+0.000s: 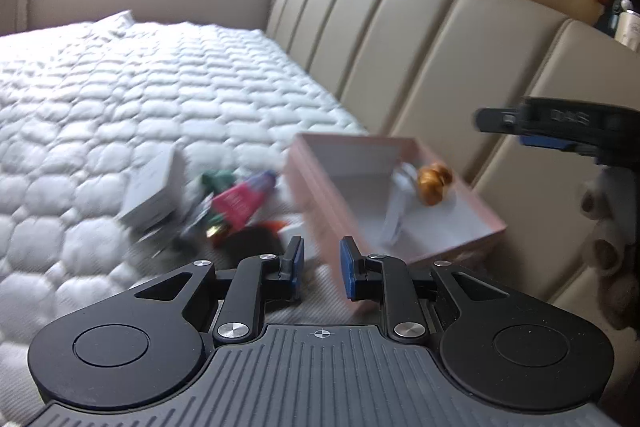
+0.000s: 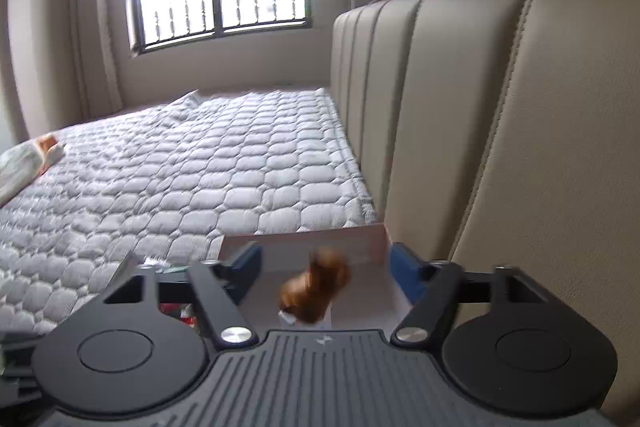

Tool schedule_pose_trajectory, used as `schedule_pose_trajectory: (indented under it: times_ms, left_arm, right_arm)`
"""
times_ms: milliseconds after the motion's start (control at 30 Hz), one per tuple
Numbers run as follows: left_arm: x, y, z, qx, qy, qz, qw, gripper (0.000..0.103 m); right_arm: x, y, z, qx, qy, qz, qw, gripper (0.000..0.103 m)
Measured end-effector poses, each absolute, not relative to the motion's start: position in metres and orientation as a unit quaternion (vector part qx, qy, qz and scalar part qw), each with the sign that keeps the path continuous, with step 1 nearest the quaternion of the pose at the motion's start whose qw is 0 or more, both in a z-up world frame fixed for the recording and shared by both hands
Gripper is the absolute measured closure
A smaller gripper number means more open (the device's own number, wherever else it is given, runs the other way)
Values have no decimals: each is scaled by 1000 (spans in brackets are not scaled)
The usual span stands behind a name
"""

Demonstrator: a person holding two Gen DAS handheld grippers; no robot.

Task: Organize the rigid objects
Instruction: 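Lower the orange toy dog into the pink box and open the right gripper, then grasp the black cylindrical object with the left gripper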

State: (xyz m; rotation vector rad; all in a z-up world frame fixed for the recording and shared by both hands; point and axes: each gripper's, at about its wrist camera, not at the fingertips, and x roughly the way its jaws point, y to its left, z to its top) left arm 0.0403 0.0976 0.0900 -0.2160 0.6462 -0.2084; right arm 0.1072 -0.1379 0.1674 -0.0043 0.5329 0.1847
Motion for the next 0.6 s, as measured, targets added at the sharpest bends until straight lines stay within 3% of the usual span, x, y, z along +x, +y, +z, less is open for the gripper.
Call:
schedule_pose_trajectory:
  times_ms: [133, 233, 400, 600]
  left_arm:
    - [33, 118, 74, -144, 331, -85, 928, 81]
    - [29, 128, 63, -168, 348, -93, 918, 82]
    - [24, 123, 52, -122, 367, -88, 918, 81]
    - [14, 121, 50, -82, 337, -75, 935, 81]
  right_arm:
    - [79, -136, 147, -15, 257, 91, 962, 18]
    - [56, -139, 119, -19, 256, 71, 964, 16]
    - [24, -154, 74, -11, 304, 73, 950, 16]
    - [-20, -166, 45, -39, 298, 73, 951, 16]
